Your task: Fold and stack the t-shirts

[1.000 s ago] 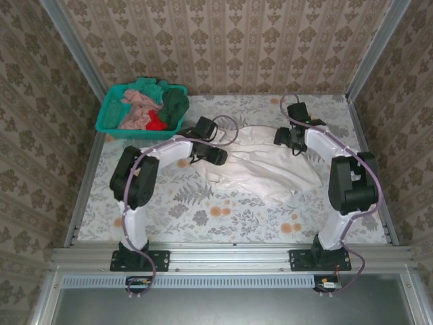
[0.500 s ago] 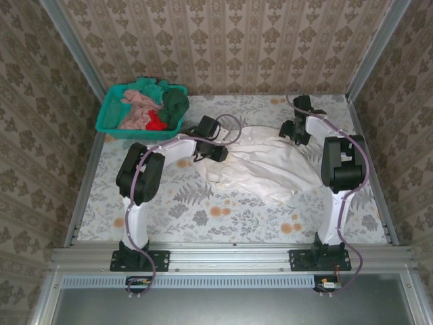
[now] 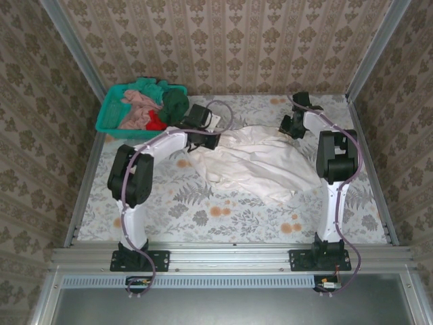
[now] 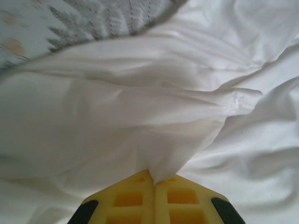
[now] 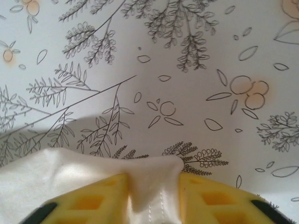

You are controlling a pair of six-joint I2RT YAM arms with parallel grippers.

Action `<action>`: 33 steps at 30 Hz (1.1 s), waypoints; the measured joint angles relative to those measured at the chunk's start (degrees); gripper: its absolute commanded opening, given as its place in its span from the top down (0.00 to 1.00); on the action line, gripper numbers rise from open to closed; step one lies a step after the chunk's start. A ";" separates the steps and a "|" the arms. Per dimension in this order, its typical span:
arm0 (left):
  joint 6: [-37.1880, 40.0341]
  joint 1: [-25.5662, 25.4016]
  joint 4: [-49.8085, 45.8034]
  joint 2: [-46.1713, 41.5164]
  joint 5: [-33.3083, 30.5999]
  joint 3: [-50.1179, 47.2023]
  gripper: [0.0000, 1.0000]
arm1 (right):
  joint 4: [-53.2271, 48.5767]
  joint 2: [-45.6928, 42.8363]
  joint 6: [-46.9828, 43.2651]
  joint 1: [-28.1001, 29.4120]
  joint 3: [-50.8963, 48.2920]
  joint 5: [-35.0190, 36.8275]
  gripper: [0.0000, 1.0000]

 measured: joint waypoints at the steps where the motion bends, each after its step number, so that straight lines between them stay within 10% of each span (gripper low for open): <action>1: 0.00 0.44 -0.79 -1.42 -0.28 1.16 1.00 | -0.07 -0.28 0.07 0.02 -0.09 0.31 0.96; 8: 0.28 3.32 -3.61 -12.48 -2.43 8.63 1.00 | -1.05 -11.58 -0.70 0.39 -4.20 4.50 1.00; 25: 7.80 6.67 -7.06 -40.06 -16.50 26.69 1.00 | -7.21 -69.79 -8.41 5.55 -8.07 18.43 1.00; 33: 11.74 6.60 -6.97 -44.50 -18.43 36.68 1.00 | -9.94 -76.67 -11.76 5.53 2.58 20.98 1.00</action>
